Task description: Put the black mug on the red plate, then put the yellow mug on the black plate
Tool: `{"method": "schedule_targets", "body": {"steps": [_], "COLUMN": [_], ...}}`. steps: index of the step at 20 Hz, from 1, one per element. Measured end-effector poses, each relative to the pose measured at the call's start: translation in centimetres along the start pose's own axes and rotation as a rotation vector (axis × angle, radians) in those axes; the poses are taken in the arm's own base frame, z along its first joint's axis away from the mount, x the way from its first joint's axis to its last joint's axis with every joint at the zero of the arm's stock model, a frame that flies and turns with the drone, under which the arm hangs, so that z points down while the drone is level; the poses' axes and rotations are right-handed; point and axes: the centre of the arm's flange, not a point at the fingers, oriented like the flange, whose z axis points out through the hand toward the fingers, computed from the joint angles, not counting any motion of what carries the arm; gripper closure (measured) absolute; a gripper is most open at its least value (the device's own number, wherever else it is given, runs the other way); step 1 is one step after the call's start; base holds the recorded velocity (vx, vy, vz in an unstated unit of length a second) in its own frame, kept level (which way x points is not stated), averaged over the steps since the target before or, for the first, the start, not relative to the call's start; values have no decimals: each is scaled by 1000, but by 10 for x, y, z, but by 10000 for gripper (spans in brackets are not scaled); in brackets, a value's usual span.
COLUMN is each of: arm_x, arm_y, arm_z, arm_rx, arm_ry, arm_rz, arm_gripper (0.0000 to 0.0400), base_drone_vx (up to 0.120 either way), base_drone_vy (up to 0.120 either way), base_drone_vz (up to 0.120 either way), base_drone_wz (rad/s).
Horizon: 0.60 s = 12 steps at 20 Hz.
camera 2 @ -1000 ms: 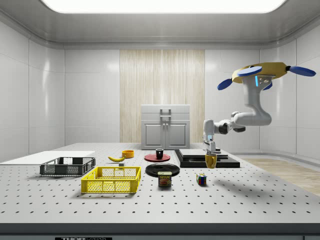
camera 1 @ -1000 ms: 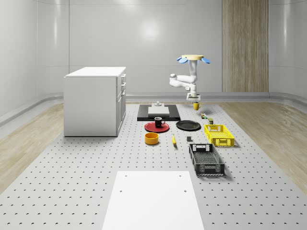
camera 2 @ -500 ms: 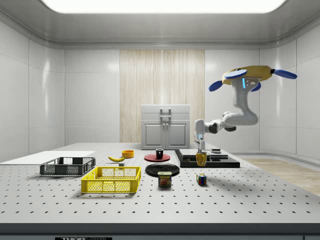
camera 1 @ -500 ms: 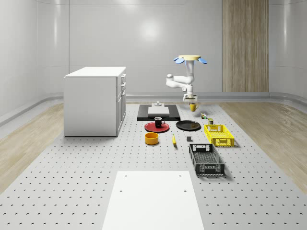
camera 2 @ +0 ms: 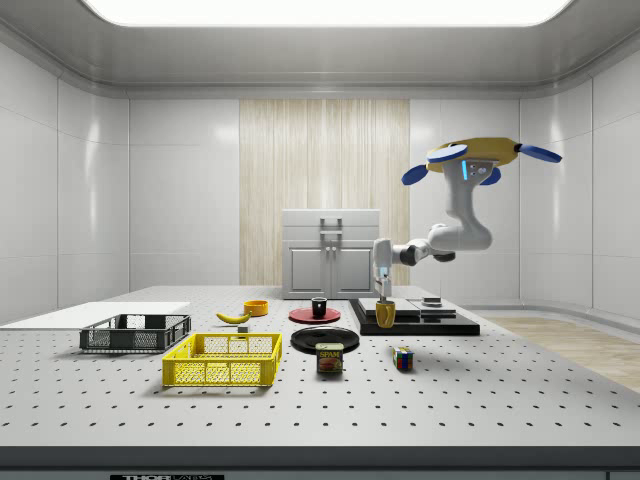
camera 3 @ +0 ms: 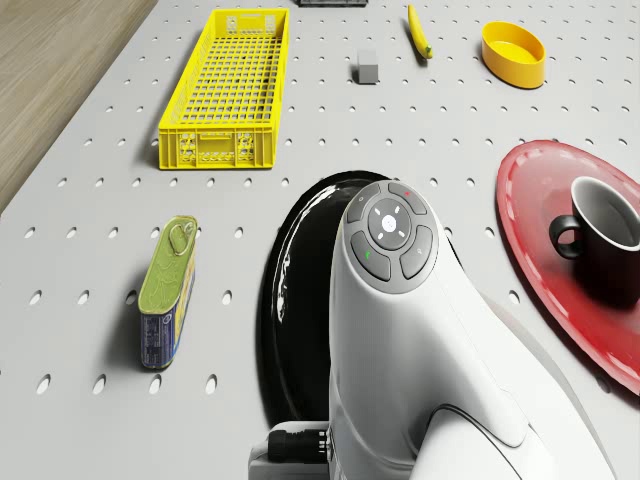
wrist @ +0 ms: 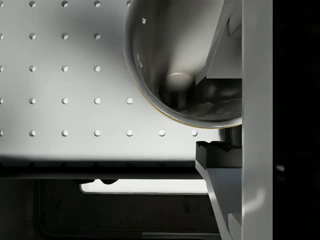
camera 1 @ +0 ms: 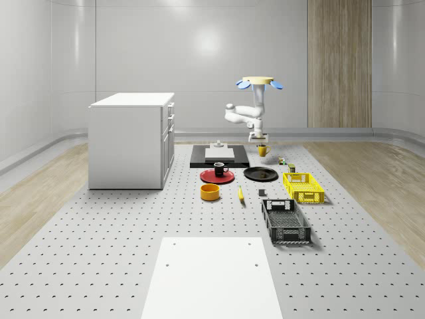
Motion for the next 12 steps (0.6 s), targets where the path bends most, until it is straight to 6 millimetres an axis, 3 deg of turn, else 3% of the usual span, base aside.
{"method": "schedule_targets", "body": {"steps": [5, 7, 12], "arm_x": [0, 0, 0], "arm_y": [0, 0, 0], "arm_z": [0, 0, 0], "arm_rx": [0, 0, 0], "arm_ry": [0, 0, 0], "arm_rz": [0, 0, 0], "arm_gripper": [290, 290, 290], "base_drone_vx": [120, 120, 120], "base_drone_vy": [-16, -80, 0], "base_drone_vz": [0, 0, 0], "base_drone_wz": [0, 0, 0]}}
